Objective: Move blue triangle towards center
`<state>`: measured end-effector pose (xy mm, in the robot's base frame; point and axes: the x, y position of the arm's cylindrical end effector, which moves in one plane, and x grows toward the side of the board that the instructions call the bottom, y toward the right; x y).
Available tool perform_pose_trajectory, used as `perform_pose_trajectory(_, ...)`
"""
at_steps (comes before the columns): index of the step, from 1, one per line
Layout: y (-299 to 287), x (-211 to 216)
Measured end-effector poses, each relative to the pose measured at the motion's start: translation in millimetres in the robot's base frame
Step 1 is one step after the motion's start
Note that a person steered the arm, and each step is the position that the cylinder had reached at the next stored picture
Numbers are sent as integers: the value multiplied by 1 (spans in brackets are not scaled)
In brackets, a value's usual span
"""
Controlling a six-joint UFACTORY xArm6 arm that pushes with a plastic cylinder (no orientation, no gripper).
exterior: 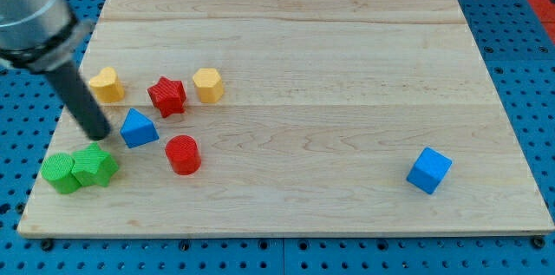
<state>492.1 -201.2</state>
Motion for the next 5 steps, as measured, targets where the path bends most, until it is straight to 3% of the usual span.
perform_pose_trajectory(2,157,5)
perform_pose_trajectory(5,103,2)
